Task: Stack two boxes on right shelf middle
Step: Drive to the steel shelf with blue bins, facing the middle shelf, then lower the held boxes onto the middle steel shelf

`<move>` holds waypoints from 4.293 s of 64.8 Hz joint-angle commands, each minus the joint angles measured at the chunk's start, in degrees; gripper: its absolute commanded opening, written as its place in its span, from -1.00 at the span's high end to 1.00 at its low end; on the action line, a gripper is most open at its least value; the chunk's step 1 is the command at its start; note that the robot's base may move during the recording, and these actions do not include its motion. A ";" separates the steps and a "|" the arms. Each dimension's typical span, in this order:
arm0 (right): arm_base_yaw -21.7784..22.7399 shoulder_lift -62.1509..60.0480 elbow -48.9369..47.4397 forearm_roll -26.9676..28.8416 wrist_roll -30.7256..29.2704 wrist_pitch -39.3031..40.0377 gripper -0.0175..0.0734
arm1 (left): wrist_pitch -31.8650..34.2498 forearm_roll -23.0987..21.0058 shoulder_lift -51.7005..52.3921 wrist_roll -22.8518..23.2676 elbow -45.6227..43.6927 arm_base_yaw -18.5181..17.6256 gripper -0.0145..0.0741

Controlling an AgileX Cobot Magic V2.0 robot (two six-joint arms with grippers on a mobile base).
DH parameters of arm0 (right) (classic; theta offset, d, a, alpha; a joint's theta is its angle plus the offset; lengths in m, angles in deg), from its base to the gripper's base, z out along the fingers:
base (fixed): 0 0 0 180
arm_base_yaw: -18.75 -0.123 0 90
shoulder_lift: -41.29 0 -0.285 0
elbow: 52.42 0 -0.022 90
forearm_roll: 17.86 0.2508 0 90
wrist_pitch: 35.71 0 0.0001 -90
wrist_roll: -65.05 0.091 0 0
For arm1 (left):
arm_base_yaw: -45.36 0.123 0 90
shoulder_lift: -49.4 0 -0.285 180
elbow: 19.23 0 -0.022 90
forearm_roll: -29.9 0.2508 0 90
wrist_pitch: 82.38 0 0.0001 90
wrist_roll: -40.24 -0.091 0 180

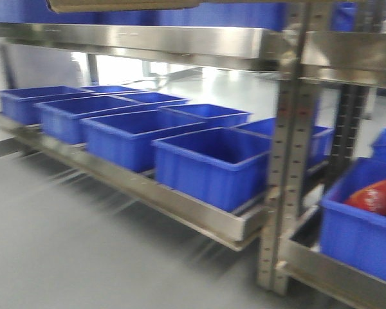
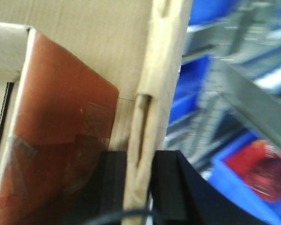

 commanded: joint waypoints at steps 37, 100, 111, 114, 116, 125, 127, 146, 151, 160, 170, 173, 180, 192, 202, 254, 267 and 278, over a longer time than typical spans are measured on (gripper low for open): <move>0.48 -0.49 -0.58 -0.34 -0.24 1.75 0.95 | 3.78 -1.76 0.95 -0.54 -0.80 -0.43 0.92; 0.48 -0.49 -0.58 -0.34 -0.24 1.75 0.95 | 3.78 -1.76 0.95 -0.54 -0.80 -0.43 0.92; 0.48 -0.49 -0.58 -0.34 -0.24 1.75 0.95 | 3.78 -1.76 0.95 -0.54 -0.80 -0.43 0.92; 0.48 -0.49 -0.58 -0.34 -0.24 1.75 0.95 | 3.78 -1.76 0.95 -0.54 -0.80 -0.43 0.92; 0.48 -0.49 -0.58 -0.34 -0.24 1.75 0.95 | 3.78 -1.76 0.95 -0.54 -0.80 -0.43 0.92; 0.48 -0.49 -0.58 -0.34 -0.24 1.75 0.95 | 3.78 -1.76 0.95 -0.54 -0.80 -0.43 0.92; 0.48 -0.49 -0.58 -0.34 -0.24 1.75 0.95 | 3.78 -1.76 0.95 -0.54 -0.80 -0.43 0.92; 0.48 -0.49 -0.58 -0.34 -0.24 1.75 0.95 | 3.78 -1.76 0.95 -0.54 -0.80 -0.43 0.92; 0.48 -0.49 -0.58 -0.34 -0.24 1.75 0.95 | 3.78 -1.76 0.95 -0.54 -0.80 -0.43 0.92; 0.48 -0.49 -0.58 -0.34 -0.24 1.75 0.95 | 3.78 -1.76 0.95 -0.54 -0.80 -0.43 0.92; 0.48 -0.49 -0.58 -0.34 -0.24 1.75 0.95 | 3.78 -1.76 0.95 -0.54 -0.80 -0.43 0.92; 0.48 -0.49 -0.58 -0.34 -0.24 1.75 0.95 | 3.78 -1.76 0.95 -0.54 -0.80 -0.43 0.92; 0.48 -0.49 -0.58 -0.34 -0.24 1.75 0.95 | 3.78 -1.76 0.95 -0.54 -0.80 -0.43 0.92; 0.48 -0.49 -0.58 -0.34 -0.24 1.75 0.95 | 3.78 -1.76 0.95 -0.54 -0.80 -0.43 0.92; 0.48 -0.49 -0.58 -0.34 -0.24 1.75 0.95 | 3.78 -1.76 0.95 -0.54 -0.80 -0.43 0.92; 0.48 2.51 -0.54 7.35 -0.24 -1.43 0.95 | -3.24 3.30 -1.44 -0.66 -0.80 3.03 0.92; 0.48 8.40 -0.54 9.22 -0.24 -2.85 0.95 | -5.35 3.63 -6.09 -2.43 -0.80 6.36 0.92; 0.48 12.07 -0.54 9.22 -0.24 -3.29 0.87 | -6.88 3.76 -10.14 -3.93 -0.80 6.60 0.92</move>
